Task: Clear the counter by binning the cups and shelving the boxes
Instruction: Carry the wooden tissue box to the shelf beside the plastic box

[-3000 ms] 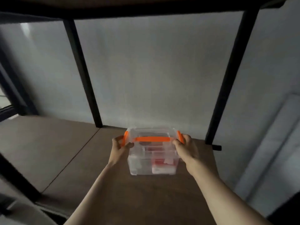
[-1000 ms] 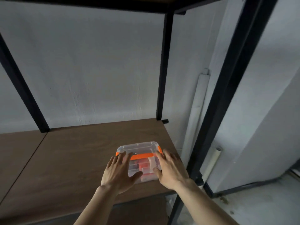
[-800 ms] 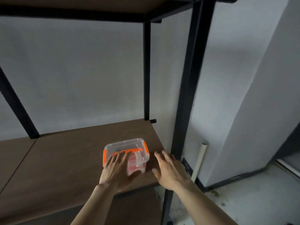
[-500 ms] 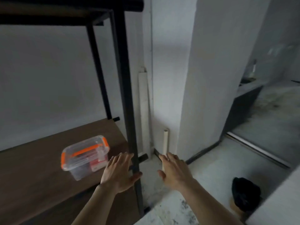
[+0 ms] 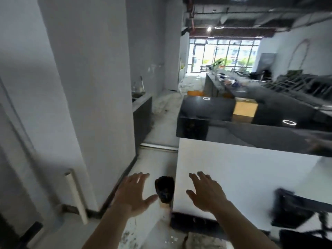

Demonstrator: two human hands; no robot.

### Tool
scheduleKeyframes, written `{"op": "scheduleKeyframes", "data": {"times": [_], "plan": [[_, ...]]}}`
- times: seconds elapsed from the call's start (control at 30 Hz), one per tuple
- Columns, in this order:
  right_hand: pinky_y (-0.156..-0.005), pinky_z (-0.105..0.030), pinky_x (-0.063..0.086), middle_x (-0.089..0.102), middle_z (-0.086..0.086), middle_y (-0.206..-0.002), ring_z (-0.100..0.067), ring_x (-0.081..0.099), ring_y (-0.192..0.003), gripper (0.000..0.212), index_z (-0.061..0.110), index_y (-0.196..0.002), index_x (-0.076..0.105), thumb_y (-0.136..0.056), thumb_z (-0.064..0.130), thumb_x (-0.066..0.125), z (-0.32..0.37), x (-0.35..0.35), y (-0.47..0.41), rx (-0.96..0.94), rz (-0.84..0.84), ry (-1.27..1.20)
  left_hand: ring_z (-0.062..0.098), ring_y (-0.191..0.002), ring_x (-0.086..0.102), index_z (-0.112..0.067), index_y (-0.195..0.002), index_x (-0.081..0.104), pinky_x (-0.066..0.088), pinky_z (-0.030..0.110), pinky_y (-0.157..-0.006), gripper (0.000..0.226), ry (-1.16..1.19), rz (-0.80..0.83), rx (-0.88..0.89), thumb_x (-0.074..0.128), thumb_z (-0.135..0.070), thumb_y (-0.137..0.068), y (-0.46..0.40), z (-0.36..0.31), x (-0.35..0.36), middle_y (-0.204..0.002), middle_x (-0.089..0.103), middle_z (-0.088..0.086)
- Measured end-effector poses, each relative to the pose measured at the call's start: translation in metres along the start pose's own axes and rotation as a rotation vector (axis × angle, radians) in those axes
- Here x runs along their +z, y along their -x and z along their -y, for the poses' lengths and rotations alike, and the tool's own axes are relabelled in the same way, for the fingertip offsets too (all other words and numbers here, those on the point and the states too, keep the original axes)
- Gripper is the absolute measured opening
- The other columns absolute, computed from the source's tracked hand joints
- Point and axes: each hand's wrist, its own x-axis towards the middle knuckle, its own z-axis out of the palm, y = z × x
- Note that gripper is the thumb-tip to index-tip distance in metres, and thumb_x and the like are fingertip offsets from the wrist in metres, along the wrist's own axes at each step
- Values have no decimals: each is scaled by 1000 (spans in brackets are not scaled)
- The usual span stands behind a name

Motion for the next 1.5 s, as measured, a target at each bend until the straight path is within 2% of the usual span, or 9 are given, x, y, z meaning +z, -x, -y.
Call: {"op": "scheduleKeyframes", "data": {"times": [0.2, 0.37, 0.5, 0.67, 0.87, 1.23, 1.37, 1.5], "plan": [[-107, -43, 43, 38, -5, -156, -28, 43, -137, 65, 24, -155, 26, -99, 50, 46, -69, -21, 57, 238, -40, 24, 20, -150, 26, -32, -157, 23, 19, 38, -123, 88, 32, 1, 250, 43, -75, -83, -25, -94, 13, -164, 28, -7], [-109, -44, 42, 37, -4, -156, -27, 42, -138, 65, 24, -155, 25, -99, 51, 45, -114, -38, 86, 338, -77, 14, 19, -155, 14, -32, -160, 13, 11, 38, -125, 89, 20, 30, 390, 41, -74, -87, -40, -163, 12, -169, 17, -5], [-108, -44, 42, 35, -4, -158, -27, 40, -140, 65, 25, -155, 25, -99, 50, 46, -157, -53, 95, 390, -124, 13, 21, -155, 16, -33, -159, 16, 12, 39, -125, 87, 20, 0, 434, 45, -73, -87, -57, -206, 7, -169, 18, -4], [-106, -43, 44, 39, -4, -155, -27, 44, -137, 65, 24, -155, 26, -99, 51, 46, -215, -71, 85, 417, -171, 6, 20, -151, 24, -32, -158, 21, 18, 37, -124, 86, 42, -60, 449, 47, -71, -87, -88, -259, 4, -165, 26, -7], [-110, -42, 41, 34, -4, -160, -27, 40, -141, 68, 25, -157, 23, -99, 52, 44, -279, -108, 50, 380, -224, -33, 18, -149, 32, -35, -156, 26, 28, 36, -121, 86, 128, -139, 425, 44, -77, -83, -133, -321, -9, -162, 34, -11], [-107, -40, 47, 39, 2, -157, -25, 46, -137, 64, 29, -153, 30, -97, 53, 50, -355, -132, -64, 285, -336, -102, 15, -146, 36, -34, -153, 32, 35, 33, -114, 79, 305, -208, 382, 49, -73, -86, -257, -369, -7, -158, 39, -10], [-110, -42, 43, 35, 1, -158, -25, 42, -141, 66, 29, -156, 26, -98, 48, 52, -374, -146, -124, 271, -392, -205, 17, -141, 42, -32, -151, 35, 42, 41, -110, 79, 474, -236, 348, 54, -71, -85, -330, -376, -17, -153, 44, -7], [-103, -42, 49, 43, 0, -150, -25, 49, -132, 65, 30, -154, 31, -96, 52, 54, -390, -167, -189, 332, -460, -380, 20, -143, 40, -34, -151, 33, 40, 45, -110, 81, 719, -178, 276, 59, -70, -83, -402, -381, -32, -157, 39, -3]]}}
